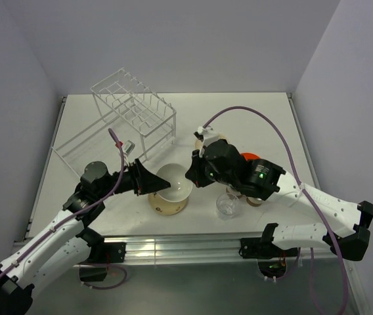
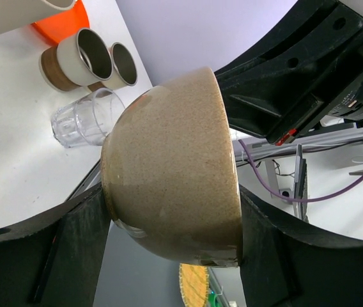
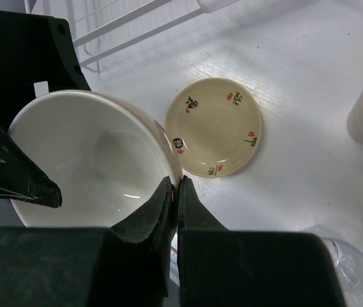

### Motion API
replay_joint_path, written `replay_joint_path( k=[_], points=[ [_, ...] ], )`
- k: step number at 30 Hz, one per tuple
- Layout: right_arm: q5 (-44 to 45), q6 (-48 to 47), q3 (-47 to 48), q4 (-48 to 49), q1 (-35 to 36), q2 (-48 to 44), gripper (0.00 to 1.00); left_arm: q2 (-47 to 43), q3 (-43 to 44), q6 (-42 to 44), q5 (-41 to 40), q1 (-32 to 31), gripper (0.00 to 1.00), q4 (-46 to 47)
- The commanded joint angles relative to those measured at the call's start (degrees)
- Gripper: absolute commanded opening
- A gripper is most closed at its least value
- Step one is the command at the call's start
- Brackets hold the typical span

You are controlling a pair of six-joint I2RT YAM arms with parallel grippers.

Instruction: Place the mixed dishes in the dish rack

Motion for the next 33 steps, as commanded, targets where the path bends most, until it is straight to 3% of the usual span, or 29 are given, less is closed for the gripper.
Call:
replay_joint_path(
  k=[1, 5, 9, 16, 20, 27, 32, 33],
  points=[
    [-1.06, 0.9, 1.65, 8.36, 0.52, -1.08, 0.0, -0.93, 0.07, -3.03, 4.32, -1.2, 0.7, 10.53],
    [-1.41, 0.9, 1.65, 8.71, 0.53, -0.99, 0.0, -1.02, -0.1, -3.64, 3.62, -1.2, 0.66, 11.33],
    [-1.59, 0.81, 1.74, 8.62, 0.7, -0.64, 0.0, -2.07, -0.19, -4.17, 1.87, -1.28, 0.52, 11.33],
    [-1.33, 0.72, 1.38, 8.63, 0.79, -0.29, 0.0, -2.87, 0.24, -4.26, -0.51, -1.28, 0.0, 9.84],
    [-0.27, 0.64, 1.65, 8.27, 0.79, -0.28, 0.02, -3.22, 1.3, -2.33, -1.65, -1.28, 0.0, 6.5],
    [0.52, 0.46, 2.17, 7.84, 0.79, -0.81, 0.31, -3.58, 1.3, -2.06, -1.22, -1.28, 0.0, 5.52],
    [0.87, 0.28, 2.53, 7.57, 0.88, -1.08, 0.42, -3.31, 1.39, -1.81, -0.77, -1.28, 0.0, 5.1],
    [1.04, 0.2, 2.53, 7.57, 0.79, -1.25, 0.49, -3.22, 1.65, -1.54, -1.04, -1.2, 0.0, 4.39]
  ],
)
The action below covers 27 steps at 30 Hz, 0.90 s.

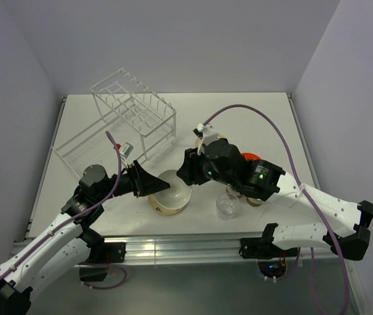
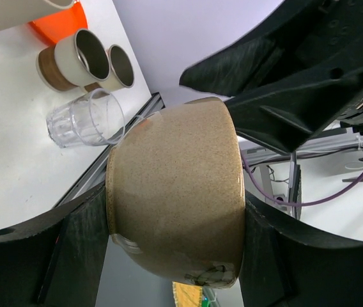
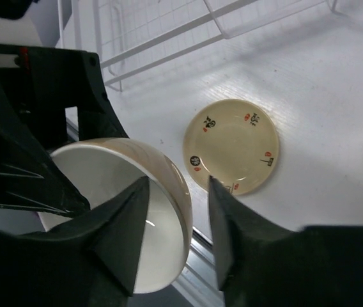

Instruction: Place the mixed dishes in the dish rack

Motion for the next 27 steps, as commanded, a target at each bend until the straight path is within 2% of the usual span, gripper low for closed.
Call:
replay_joint_path(
  k=[1, 5, 9, 13, 14, 17, 21, 25, 27],
  points=[
    [1.5, -0.15, 2.61, 2.78, 0.26, -1.49, 0.52, -0.77, 3.4, 1.5, 1.58, -0.43, 0.0, 3.27],
    [2.21, -0.07, 2.88, 2.26, 0.27, -1.85, 0.6, -1.21, 4.54, 2.73, 0.62, -0.43, 0.0, 0.55],
    [3.0, -0.24, 3.05, 1.64, 0.26, -2.02, 0.61, -0.77, 5.77, 3.61, -0.61, -0.34, 0.0, -2.18],
    [5.8, -0.15, 2.62, 0.59, 0.35, -4.3, 0.61, -1.21, 9.2, 7.03, -4.21, -0.43, 0.0, -9.64],
    [6.42, -0.24, 2.61, -0.11, 0.27, -4.83, 0.61, -1.3, 10.07, 7.82, -5.09, -0.34, 0.0, -14.09],
    [8.97, -0.59, 3.23, -3.0, 0.26, -6.76, 0.61, -1.91, 15.08, 12.48, -11.58, -0.43, 0.0, -22.37],
    [11.09, -1.03, 3.41, -5.48, 0.26, -9.22, 0.61, -2.27, 24.03, 17.84, -21.6, -0.34, 0.0, -38.35],
    [11.26, -1.29, 2.97, -6.53, 0.09, -10.11, 0.61, -3.32, 30.29, 19.69, -32.39, -0.34, 0.0, -48.38],
    [11.44, -1.38, 2.62, -6.71, 0.09, -10.46, 0.61, -3.5, 33.7, 20.66, -35.32, -0.34, 0.0, -52.43]
  ],
)
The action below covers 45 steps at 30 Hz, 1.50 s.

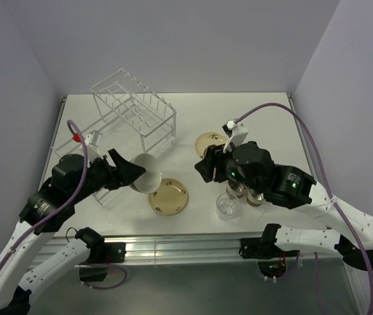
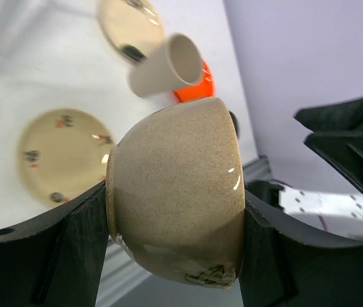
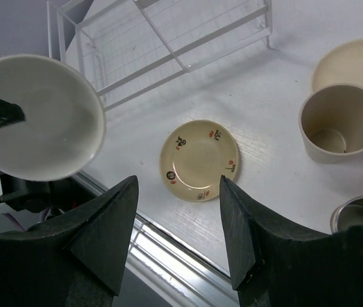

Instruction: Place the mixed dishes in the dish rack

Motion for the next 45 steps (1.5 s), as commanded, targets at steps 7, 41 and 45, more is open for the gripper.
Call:
replay_joint_path(
  k=[7, 41, 45],
  points=[
    [1.54, -2.75, 0.8, -0.44, -0.81, -1.35, 0.61, 0.86, 15.69, 4.1, -28.49, -0.15, 0.0, -22.3],
    [-17.01, -11.8, -0.87, 2.38, -17.34, 0.76, 0.62, 20.72, 13.67, 36.52, -51.79, 15.32, 0.0, -4.64],
    [-19.11, -11.54, -2.36, 3.78, -17.25, 0.15, 0.62, 24.49, 13.76, 40.39, -51.89, 16.72, 0.0, -2.71]
  ],
)
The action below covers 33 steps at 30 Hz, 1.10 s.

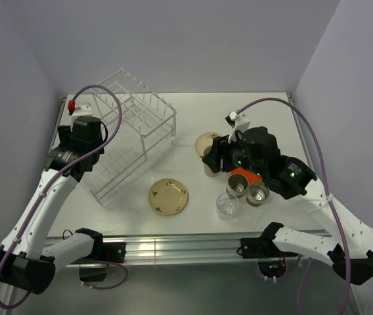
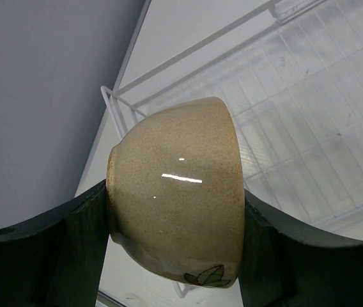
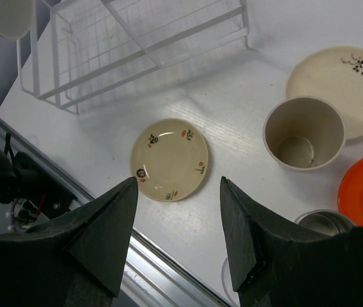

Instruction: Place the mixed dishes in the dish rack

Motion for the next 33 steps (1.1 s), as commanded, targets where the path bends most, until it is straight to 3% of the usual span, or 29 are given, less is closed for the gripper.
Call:
replay_joint_path(
  k=[1, 6, 17, 33],
  points=[
    [-3.21, -0.89, -1.43, 3.72, -0.37, -0.84, 0.62, 2.43, 1.15, 6.52, -2.23, 1.67, 0.0, 7.04],
    [-4.53, -0.37, -2.4, 4.86, -0.37, -1.89, 0.61, 7.52, 0.45, 10.91, -3.19, 2.02, 0.0, 7.83],
    [-5.05, -1.42, -2.57, 5.13, -0.37, -2.16, 0.61, 6.83, -9.83, 22.95, -7.24, 3.08, 0.0, 20.21],
    [-4.79, -1.42, -3.1, 5.3, -0.37, -3.48, 0.61, 14.47, -11.15, 30.69, -4.94, 4.84, 0.0, 29.02]
  ],
)
